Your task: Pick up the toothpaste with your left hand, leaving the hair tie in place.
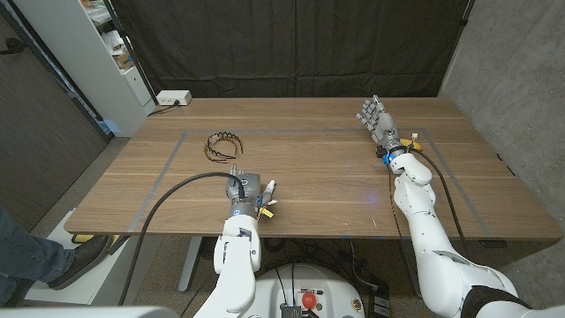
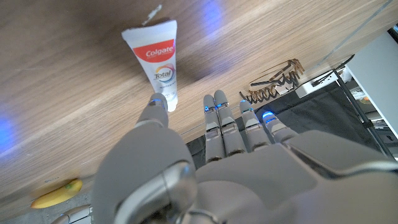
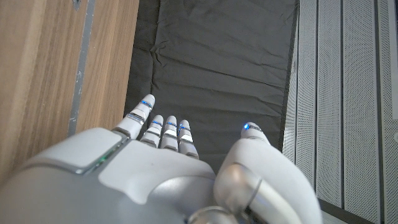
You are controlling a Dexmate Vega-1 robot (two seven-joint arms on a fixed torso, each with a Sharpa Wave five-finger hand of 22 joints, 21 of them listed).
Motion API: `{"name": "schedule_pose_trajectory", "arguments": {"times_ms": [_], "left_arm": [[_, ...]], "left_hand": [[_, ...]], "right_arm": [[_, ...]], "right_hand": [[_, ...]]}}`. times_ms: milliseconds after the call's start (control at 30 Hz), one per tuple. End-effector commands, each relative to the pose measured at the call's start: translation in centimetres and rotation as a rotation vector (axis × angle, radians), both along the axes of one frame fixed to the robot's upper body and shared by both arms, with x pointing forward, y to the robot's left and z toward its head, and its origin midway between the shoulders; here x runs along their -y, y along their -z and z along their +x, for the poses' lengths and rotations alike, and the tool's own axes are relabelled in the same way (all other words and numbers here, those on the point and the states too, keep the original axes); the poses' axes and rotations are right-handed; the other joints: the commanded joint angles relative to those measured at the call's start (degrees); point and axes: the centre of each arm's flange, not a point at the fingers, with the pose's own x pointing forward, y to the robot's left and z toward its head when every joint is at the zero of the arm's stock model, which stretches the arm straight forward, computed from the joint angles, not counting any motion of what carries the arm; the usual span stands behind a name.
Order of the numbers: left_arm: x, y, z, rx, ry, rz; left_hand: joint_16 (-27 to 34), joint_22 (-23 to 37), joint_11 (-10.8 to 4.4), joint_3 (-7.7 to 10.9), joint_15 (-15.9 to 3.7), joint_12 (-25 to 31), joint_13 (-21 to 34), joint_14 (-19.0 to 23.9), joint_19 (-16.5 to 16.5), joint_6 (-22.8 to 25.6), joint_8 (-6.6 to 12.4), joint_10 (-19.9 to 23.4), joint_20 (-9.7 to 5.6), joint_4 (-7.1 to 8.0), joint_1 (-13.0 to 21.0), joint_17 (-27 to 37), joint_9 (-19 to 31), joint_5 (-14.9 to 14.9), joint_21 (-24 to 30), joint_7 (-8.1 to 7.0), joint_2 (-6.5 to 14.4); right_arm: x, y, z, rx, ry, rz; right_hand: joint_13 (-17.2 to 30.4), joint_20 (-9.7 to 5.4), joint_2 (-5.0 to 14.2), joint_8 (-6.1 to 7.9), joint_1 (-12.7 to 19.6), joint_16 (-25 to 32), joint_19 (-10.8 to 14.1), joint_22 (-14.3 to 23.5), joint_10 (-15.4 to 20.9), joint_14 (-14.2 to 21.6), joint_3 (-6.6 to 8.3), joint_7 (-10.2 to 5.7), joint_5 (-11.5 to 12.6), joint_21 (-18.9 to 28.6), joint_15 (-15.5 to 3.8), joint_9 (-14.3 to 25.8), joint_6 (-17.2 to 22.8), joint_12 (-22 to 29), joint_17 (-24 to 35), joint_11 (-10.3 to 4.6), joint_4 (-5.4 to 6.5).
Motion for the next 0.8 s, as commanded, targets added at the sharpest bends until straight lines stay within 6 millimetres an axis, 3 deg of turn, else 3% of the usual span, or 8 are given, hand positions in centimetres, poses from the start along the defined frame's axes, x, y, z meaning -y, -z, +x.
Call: {"name": "schedule_pose_trajectory", "arguments": {"times_ms": [33, 400, 800], "left_arm": [[0.5, 0.0, 0.6, -0.029, 0.024, -0.014], [0.8, 0.5, 0.5, -0.048, 0.023, -0.011], [1.0, 0.8, 0.1, -0.044, 0.008, -0.002]], "left_hand": [[-0.21, 0.07, 0.31, -0.23, 0.07, -0.04, 0.16, 0.37, 0.17, 0.08, -0.20, 0.20, 0.27, -0.15, 0.65, 0.20, 0.24, 0.28, -0.05, -0.13, -0.22], [-0.19, 0.08, 0.49, -0.28, 0.08, -0.10, 0.30, 0.65, 0.29, 0.53, -0.28, 0.66, 0.38, -0.12, 0.78, 0.20, 0.26, 0.23, -0.08, 0.02, -0.10], [-0.13, 0.07, -0.48, -0.02, -0.06, -0.07, 0.46, 1.14, 0.78, 1.63, -0.16, 1.62, 0.44, -0.35, 1.59, 0.19, 0.28, 0.27, 0.01, -0.16, 0.34]], "right_arm": [[0.4, 0.1, 0.1, 0.002, 0.004, 0.002], [0.6, 0.6, 0.1, -0.005, 0.004, 0.011], [0.6, 1.4, 0.0, -0.011, -0.002, 0.022]], "right_hand": [[0.10, 0.32, -0.07, 0.39, -0.49, 0.41, 0.24, 0.28, 0.42, 0.39, 0.00, -0.10, 0.18, -0.01, 0.20, 0.24, 0.38, 0.30, 0.17, -0.05, -0.02], [0.11, 0.38, -0.05, 0.39, -0.52, 0.38, 0.23, 0.28, 0.47, 0.38, -0.05, -0.10, 0.20, -0.02, 0.19, 0.24, 0.41, 0.29, 0.16, -0.08, -0.06], [0.11, 0.38, -0.04, 0.38, -0.59, 0.36, 0.23, 0.28, 0.41, 0.40, -0.11, -0.09, 0.23, -0.03, 0.16, 0.24, 0.43, 0.25, 0.15, -0.12, -0.10]]}}
